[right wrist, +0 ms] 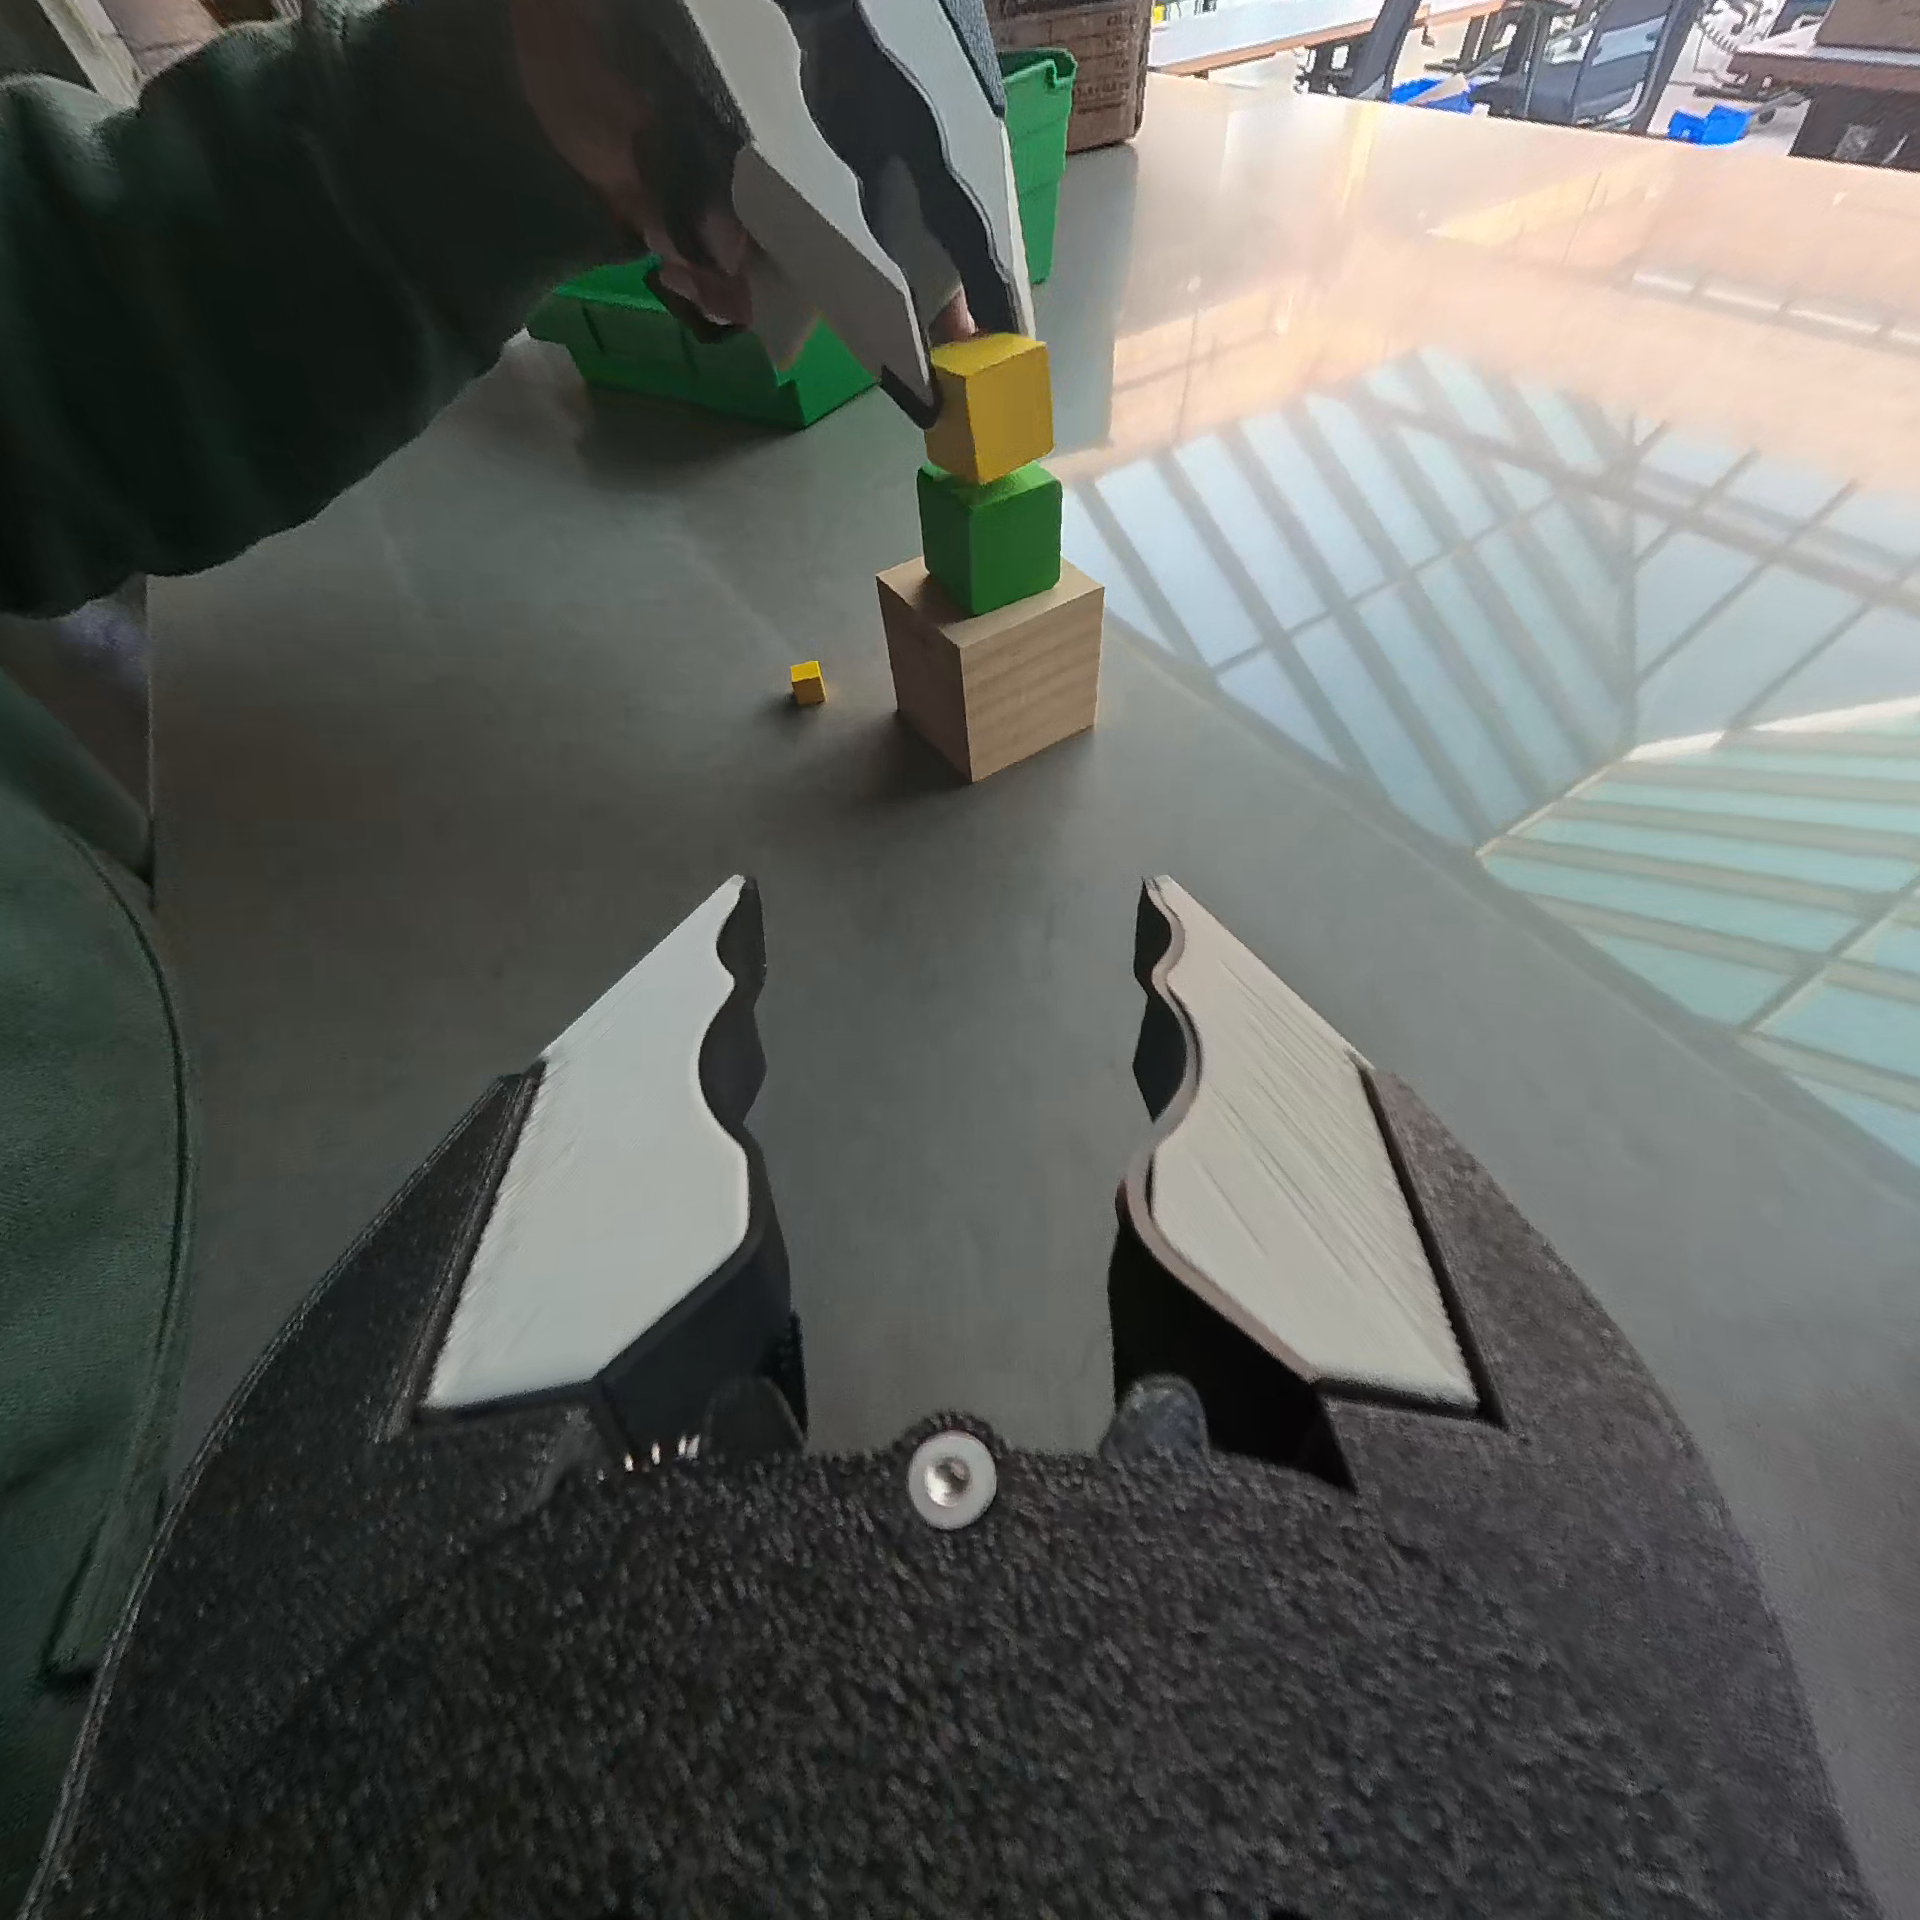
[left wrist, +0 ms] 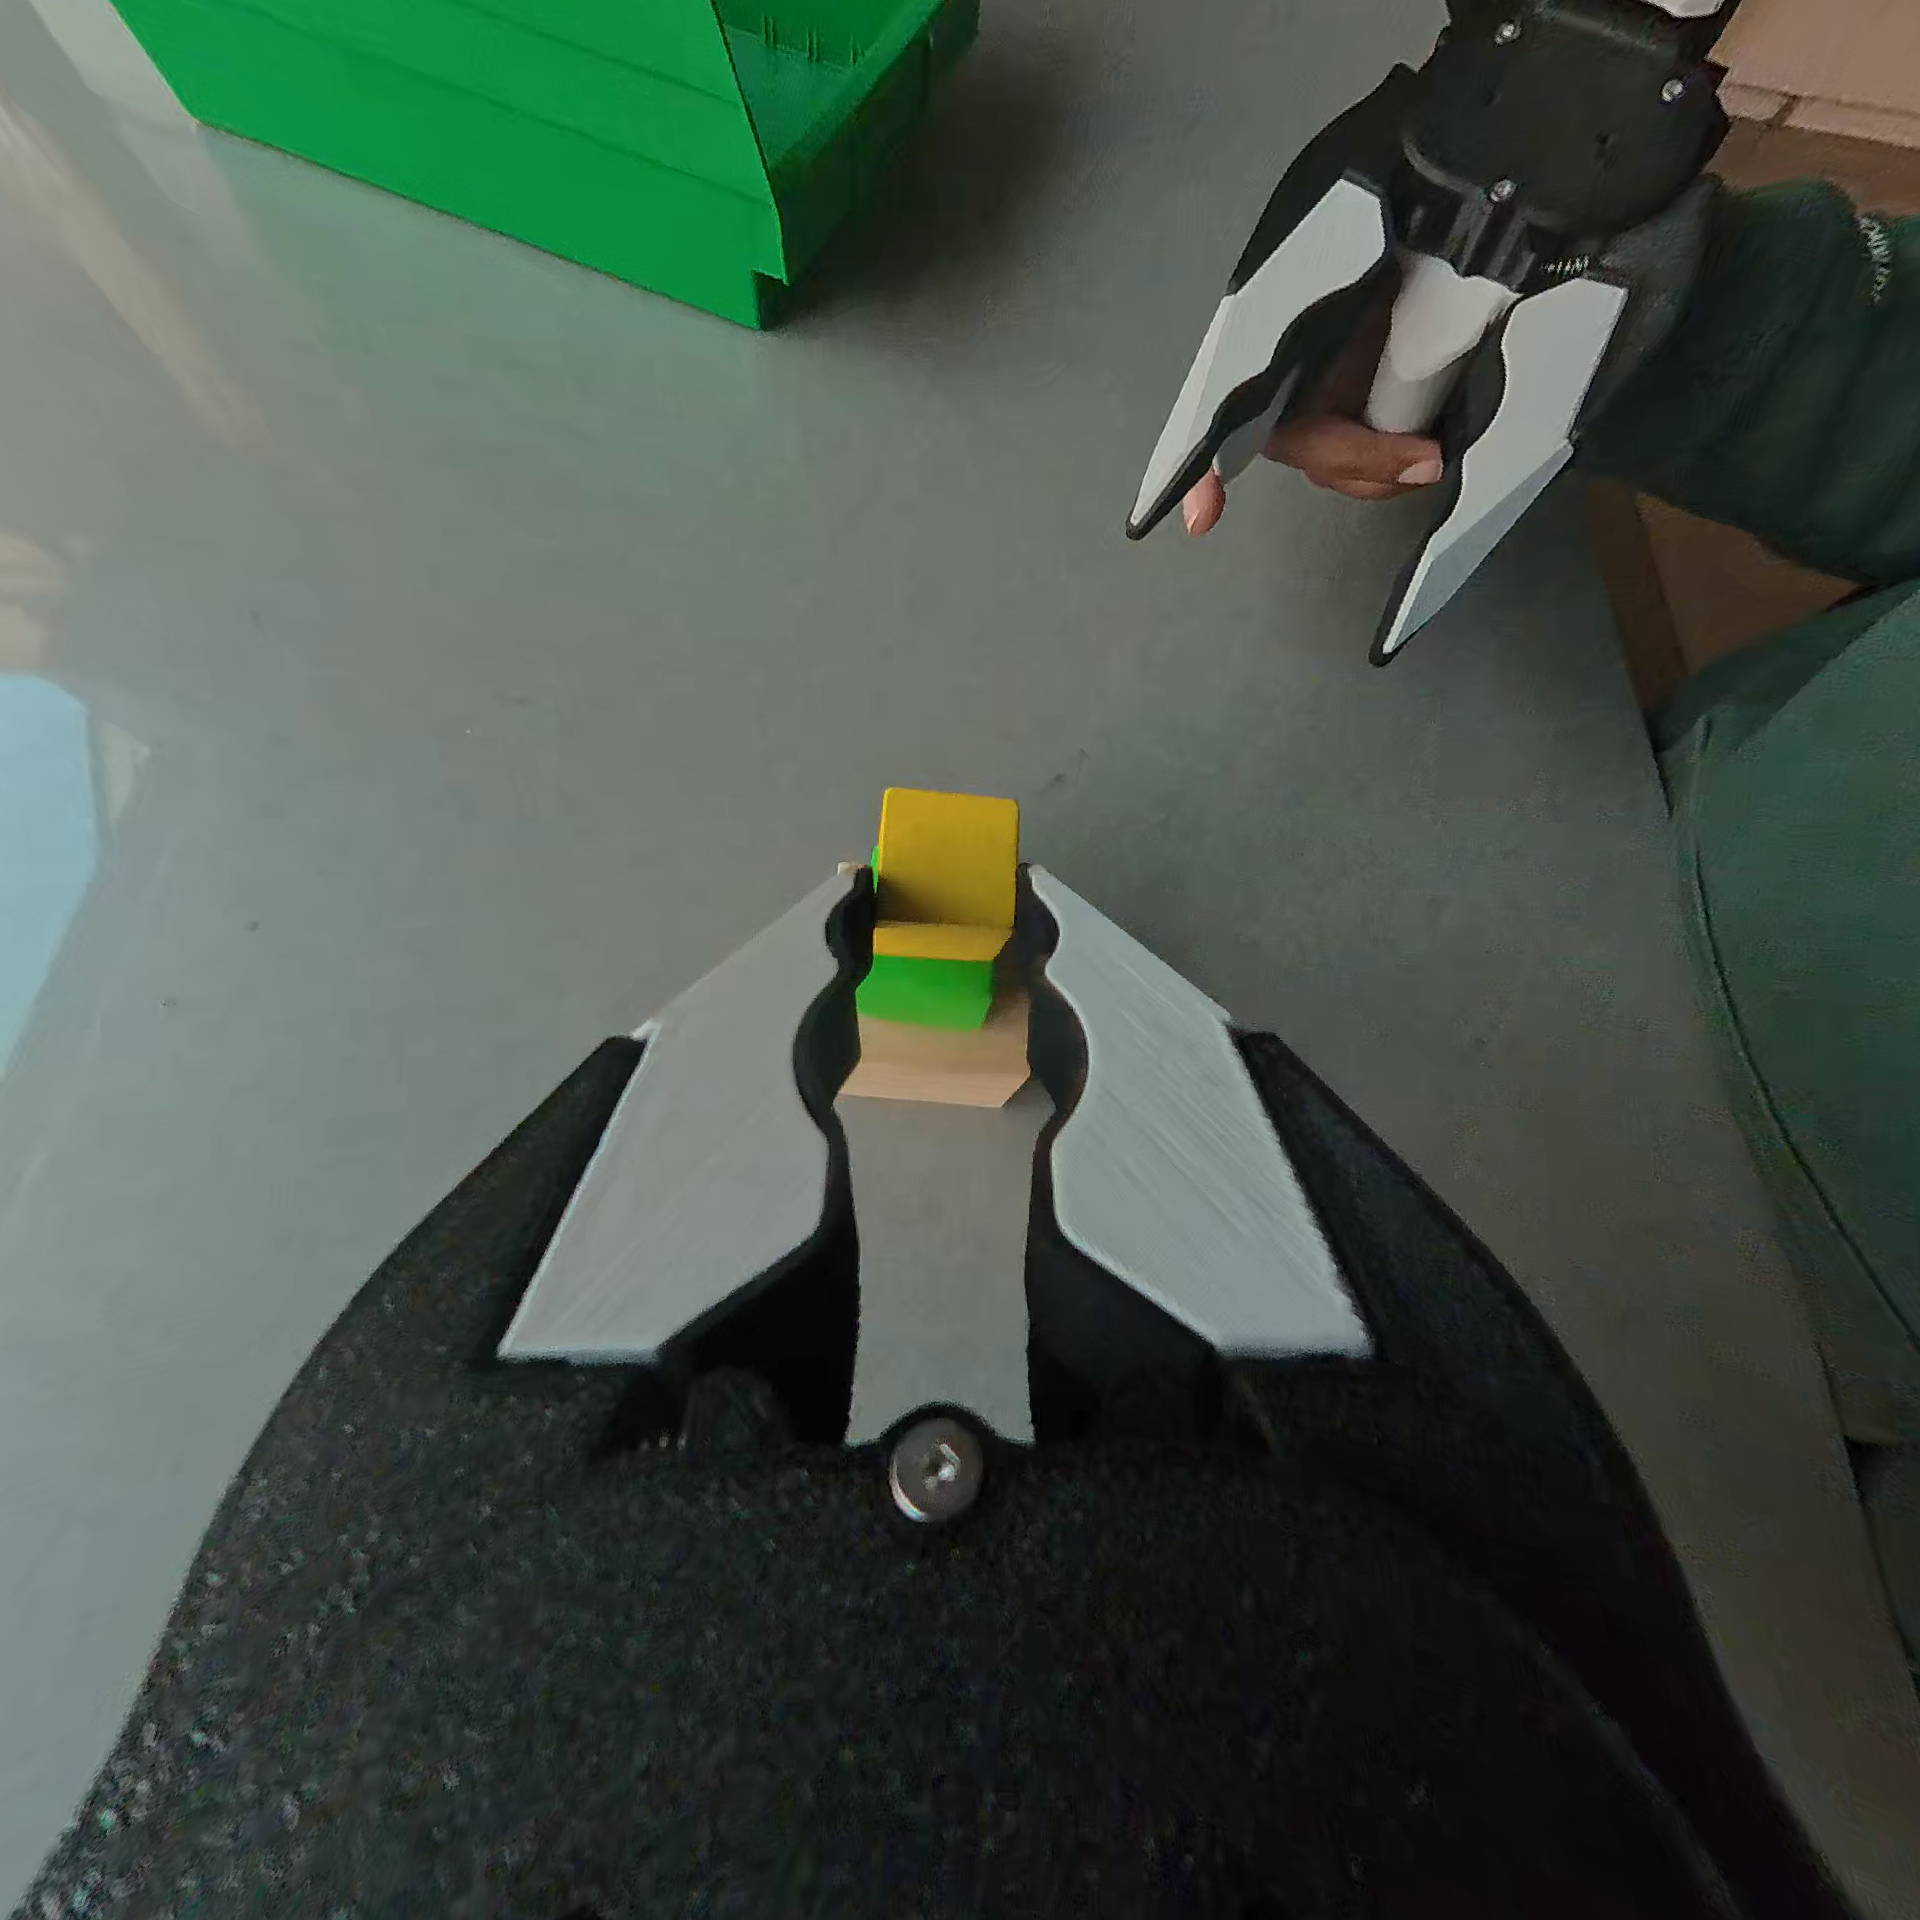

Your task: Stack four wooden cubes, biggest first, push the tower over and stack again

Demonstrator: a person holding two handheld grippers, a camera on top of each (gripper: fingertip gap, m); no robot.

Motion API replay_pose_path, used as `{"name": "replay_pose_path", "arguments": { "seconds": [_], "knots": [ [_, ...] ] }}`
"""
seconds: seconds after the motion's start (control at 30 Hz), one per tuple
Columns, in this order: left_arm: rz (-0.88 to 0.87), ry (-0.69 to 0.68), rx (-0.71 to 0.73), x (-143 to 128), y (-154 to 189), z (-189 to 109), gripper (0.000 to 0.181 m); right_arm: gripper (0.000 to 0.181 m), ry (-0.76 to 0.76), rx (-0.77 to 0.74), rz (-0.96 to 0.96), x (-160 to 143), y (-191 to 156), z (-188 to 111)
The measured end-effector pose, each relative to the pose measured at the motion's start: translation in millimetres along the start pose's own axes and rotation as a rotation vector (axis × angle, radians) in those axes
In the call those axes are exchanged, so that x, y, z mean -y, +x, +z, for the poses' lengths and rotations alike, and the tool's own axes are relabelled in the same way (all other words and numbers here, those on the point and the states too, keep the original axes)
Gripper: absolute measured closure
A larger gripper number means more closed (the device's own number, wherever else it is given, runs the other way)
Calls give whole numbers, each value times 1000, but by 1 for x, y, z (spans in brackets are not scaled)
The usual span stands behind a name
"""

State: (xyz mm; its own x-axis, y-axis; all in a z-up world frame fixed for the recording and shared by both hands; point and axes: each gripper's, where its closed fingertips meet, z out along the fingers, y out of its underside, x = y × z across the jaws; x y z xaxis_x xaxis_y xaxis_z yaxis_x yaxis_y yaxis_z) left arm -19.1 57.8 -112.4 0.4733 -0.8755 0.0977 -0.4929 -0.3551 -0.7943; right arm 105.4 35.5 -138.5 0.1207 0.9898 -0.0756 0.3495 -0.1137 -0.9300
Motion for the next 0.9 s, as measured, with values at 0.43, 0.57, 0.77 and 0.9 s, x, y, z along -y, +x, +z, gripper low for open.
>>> {"name": "replay_pose_path", "arguments": {
  "seconds": [0.43, 0.57, 0.77, 0.9],
  "knots": [
    [16, -9, -29, -3, -2, 0, 155, 109, -4, 11, 2, -1, -1, 4],
    [21, -11, -49, -3, -3, 0, 155, 110, -5, 12, 4, -2, -1, 4],
    [29, -10, -71, -3, -3, 0, 155, 110, -1, 13, 9, -3, -1, 4],
    [38, -13, -71, -3, -3, 0, 155, 109, -1, 11, 10, -3, -1, 4]
  ]
}}
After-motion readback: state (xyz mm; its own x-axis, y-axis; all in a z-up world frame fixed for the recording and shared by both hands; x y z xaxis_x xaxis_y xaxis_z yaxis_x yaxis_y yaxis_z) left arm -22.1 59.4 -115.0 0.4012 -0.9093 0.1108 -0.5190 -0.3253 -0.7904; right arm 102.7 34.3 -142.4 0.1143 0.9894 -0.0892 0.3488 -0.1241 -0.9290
